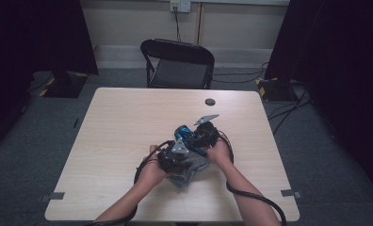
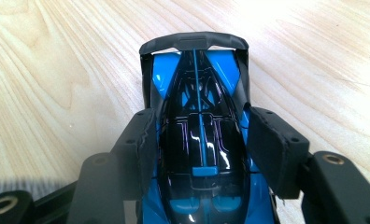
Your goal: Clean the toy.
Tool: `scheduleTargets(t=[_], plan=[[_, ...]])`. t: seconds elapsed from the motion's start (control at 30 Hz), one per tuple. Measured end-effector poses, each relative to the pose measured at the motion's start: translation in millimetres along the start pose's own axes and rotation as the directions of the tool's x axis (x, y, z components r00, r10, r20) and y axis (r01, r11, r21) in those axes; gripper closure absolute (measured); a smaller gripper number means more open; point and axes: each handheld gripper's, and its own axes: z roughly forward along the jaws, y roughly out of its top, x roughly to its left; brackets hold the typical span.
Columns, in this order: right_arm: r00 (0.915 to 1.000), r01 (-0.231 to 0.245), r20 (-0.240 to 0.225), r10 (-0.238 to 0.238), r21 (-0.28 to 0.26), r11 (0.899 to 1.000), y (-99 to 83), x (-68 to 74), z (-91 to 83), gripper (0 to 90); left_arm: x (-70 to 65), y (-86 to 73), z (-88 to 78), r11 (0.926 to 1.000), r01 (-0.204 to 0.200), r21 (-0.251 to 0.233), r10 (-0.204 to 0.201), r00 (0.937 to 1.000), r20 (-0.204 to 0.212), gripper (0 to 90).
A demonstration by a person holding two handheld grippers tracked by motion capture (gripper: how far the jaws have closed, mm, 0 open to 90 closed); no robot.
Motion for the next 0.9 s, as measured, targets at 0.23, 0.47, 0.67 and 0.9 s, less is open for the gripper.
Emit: scheduleTargets(t=[0.23, 0.47, 0.67, 0.9], plan=[[1.0000, 0.001, -0.003, -0.001, -0.002, 1.000, -0.3, -0.5, -0.1, 43.6, -13.3, 7.5, 18.7, 0.9993, -0.037, 0.006, 0.037, 0.9983, 0.044, 74.9], [1.0000, -0.001, -0.001, 0.001, -0.009, 1.000, -1.4, -0.4, -0.3, 43.6, -10.9, 8.9, 37.3, 0.9991, -0.040, 0.012, 0.039, 0.9983, 0.043, 74.6], [1.0000, -0.001, -0.002, 0.001, -0.010, 1.000, -1.6, -0.6, -0.5, 43.6, -4.5, 6.6, 40.7, 0.9997, -0.018, 0.015, 0.017, 0.9989, 0.044, 74.2], [1.0000, -0.001, 0.000, 0.001, -0.011, 1.000, -2.0, -0.3, -0.7, 43.6, 0.7, 4.4, 37.0, 0.9995, -0.020, 0.024, 0.020, 0.9995, 0.026, 74.3]])
